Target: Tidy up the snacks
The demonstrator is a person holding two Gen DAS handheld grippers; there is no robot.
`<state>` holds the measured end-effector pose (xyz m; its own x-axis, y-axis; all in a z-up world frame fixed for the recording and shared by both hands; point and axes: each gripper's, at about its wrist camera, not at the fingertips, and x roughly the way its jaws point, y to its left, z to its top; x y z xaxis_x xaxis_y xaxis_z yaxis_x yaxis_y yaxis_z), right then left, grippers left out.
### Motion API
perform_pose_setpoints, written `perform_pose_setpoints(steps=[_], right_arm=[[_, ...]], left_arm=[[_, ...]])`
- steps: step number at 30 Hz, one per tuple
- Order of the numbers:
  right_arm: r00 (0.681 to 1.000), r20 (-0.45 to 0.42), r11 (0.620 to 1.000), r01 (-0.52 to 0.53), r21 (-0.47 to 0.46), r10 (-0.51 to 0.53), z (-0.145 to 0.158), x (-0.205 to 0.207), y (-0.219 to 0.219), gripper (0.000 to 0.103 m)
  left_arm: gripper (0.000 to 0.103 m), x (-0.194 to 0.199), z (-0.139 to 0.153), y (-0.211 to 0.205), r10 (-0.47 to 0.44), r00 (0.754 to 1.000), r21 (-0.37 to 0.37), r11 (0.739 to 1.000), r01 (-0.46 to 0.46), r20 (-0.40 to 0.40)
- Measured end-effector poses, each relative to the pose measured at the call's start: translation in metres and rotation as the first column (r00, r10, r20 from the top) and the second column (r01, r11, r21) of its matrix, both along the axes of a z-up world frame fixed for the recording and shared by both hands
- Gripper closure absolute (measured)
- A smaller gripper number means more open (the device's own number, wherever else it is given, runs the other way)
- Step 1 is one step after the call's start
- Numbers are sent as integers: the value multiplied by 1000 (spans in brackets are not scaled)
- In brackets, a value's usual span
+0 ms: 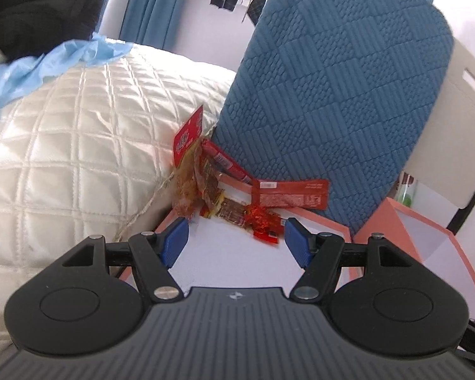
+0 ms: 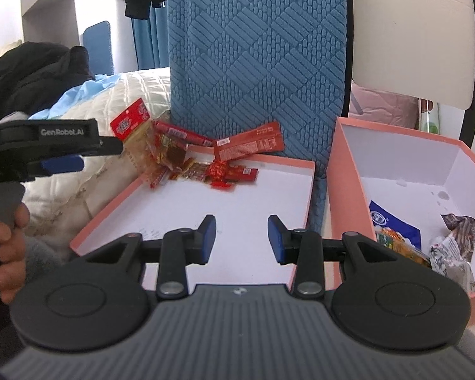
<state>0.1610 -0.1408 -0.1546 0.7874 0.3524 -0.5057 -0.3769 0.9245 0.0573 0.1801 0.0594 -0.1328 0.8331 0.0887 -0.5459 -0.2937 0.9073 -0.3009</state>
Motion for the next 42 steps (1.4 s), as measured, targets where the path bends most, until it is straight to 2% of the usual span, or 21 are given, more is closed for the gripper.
perform_pose_setpoints(steps=[6, 12, 26, 31, 35, 42], right_arm=[[1000, 23, 1000, -11, 24, 11, -6, 20, 8, 64], [1000, 22, 999, -3, 40, 2, -12, 42, 10, 64], [1000, -13, 1000, -13, 2, 13, -22, 105, 12, 64], [998, -57, 999, -25, 24, 26, -25, 127, 12, 64], [996, -86, 998, -35, 51, 39, -27, 141, 17, 64], [990, -137, 996, -23, 92, 35, -34, 170, 29, 64]], left_arm=[[31, 20, -17, 7, 39, 999, -37, 999, -40, -23], [26, 38, -31, 13, 85, 996, -67, 994, -86, -20], [25, 89, -58, 28, 189, 980, -114, 974, -196, -66], [25, 109, -67, 29, 192, 978, -97, 975, -200, -82], [25, 125, -79, 30, 223, 967, -44, 972, -230, -121], [25, 142, -89, 36, 243, 959, -37, 967, -250, -145]])
